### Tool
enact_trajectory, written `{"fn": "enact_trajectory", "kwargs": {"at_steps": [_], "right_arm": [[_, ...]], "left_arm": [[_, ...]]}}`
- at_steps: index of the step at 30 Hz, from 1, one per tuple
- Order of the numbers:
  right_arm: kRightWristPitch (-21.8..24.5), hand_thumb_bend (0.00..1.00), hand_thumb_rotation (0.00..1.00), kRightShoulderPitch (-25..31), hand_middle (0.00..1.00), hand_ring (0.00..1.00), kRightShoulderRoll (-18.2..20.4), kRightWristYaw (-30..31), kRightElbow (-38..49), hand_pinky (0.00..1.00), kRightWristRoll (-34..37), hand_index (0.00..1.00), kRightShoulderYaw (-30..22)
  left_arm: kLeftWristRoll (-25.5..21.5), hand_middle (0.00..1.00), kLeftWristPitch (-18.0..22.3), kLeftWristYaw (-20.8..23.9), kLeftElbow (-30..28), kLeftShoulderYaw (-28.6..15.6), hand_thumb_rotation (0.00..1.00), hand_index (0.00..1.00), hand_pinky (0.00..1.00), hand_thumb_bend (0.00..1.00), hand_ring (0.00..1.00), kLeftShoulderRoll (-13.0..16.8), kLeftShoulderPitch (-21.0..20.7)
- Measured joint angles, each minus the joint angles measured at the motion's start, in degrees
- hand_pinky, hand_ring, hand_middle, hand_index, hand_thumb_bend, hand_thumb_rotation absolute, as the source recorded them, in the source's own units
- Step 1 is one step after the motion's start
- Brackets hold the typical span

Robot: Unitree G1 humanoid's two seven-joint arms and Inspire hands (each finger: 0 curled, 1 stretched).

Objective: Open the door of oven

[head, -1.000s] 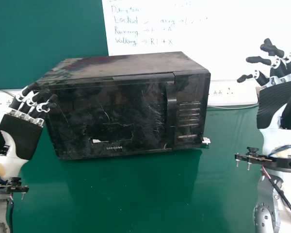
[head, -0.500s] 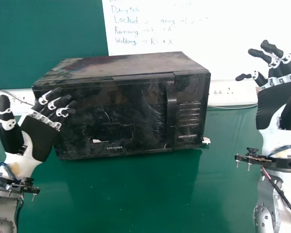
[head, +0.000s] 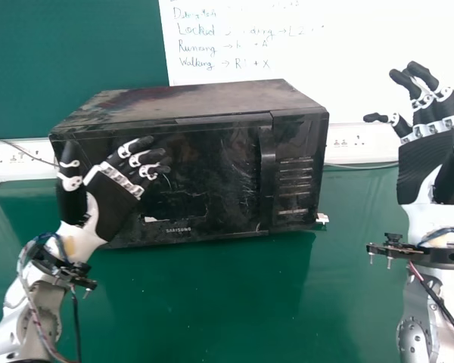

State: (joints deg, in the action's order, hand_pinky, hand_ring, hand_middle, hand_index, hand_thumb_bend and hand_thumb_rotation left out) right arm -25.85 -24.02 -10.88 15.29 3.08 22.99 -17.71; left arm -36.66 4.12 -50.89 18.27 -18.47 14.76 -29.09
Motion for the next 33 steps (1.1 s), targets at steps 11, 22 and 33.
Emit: {"fn": "enact_trajectory", "kwargs": {"at_steps": [11, 22, 33], "right_arm": [[-0.69, 1.0, 0.94, 0.0, 0.83, 0.79, -0.47, 2.07, -0.79, 0.66, 1.21, 0.83, -0.14], [-0.69, 1.0, 0.96, 0.0, 0.87, 0.84, -0.57, 2.54, -0.91, 0.72, 1.26, 0.84, -0.13], [-0.72, 1.0, 0.96, -0.01, 0.91, 0.89, -0.57, 1.79, -1.72, 0.79, 0.75, 0.85, -0.12]], "left_arm": [[1.8, 0.82, 0.97, 0.81, 0.67, 2.24, 0.74, 0.81, 0.53, 0.92, 0.75, -1.93, -1.2], [2.39, 0.87, 0.98, 0.51, 2.24, 3.67, 0.74, 0.82, 0.57, 0.92, 0.81, -2.3, -1.91], [3.25, 0.96, 0.54, 1.09, 2.58, 3.94, 0.74, 0.84, 0.58, 0.93, 0.84, -2.28, -2.49]]}}
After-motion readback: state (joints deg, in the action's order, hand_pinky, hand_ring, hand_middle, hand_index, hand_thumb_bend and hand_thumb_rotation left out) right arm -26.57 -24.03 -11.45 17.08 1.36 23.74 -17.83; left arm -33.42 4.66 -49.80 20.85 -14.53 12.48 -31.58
